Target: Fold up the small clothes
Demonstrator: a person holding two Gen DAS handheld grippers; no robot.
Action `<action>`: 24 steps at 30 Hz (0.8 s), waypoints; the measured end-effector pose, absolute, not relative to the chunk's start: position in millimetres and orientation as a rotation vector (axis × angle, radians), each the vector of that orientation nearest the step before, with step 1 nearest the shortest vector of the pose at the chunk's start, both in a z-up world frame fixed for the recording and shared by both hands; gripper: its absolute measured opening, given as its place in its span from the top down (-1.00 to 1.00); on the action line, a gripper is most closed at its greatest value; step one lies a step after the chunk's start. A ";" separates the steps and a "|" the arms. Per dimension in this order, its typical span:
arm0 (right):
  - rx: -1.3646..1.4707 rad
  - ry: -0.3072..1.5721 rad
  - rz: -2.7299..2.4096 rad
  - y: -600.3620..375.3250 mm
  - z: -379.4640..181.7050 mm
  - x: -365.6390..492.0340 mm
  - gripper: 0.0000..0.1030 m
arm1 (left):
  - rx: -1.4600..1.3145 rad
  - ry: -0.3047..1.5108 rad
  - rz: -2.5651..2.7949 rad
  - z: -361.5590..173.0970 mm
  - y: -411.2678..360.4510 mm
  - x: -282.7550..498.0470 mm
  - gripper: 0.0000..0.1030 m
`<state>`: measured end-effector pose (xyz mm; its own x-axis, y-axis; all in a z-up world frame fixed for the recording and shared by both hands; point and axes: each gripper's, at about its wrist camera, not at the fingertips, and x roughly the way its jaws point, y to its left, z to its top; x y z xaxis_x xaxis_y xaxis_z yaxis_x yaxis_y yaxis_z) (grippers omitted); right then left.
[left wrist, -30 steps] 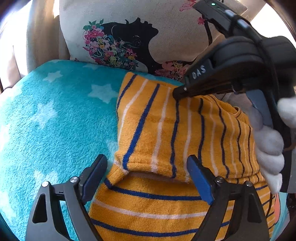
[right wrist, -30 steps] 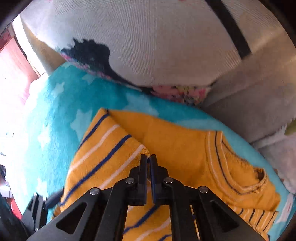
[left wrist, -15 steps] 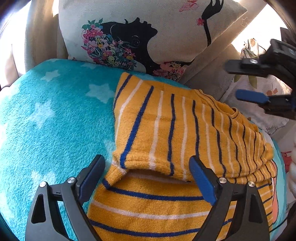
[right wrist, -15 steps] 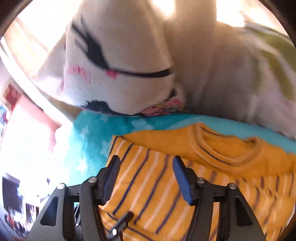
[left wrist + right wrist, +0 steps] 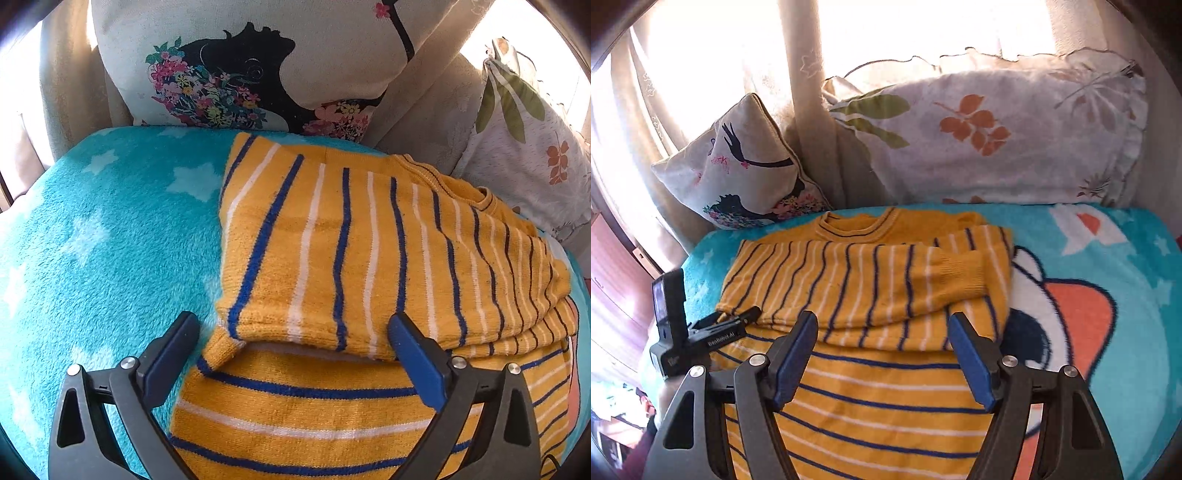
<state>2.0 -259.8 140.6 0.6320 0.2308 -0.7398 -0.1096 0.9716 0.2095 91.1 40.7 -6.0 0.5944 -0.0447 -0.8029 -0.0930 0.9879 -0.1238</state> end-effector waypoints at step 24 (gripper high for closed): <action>0.173 0.705 -0.046 -388.3 161.7 -173.2 -0.74 | -0.021 0.746 0.127 80.9 55.0 -42.1 -0.89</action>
<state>-173.2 -388.3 161.7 0.7616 0.0164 -0.6479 0.1002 0.9847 0.1427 -42.1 55.0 80.9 0.7269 0.1073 -0.6783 -0.1225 0.9921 0.0256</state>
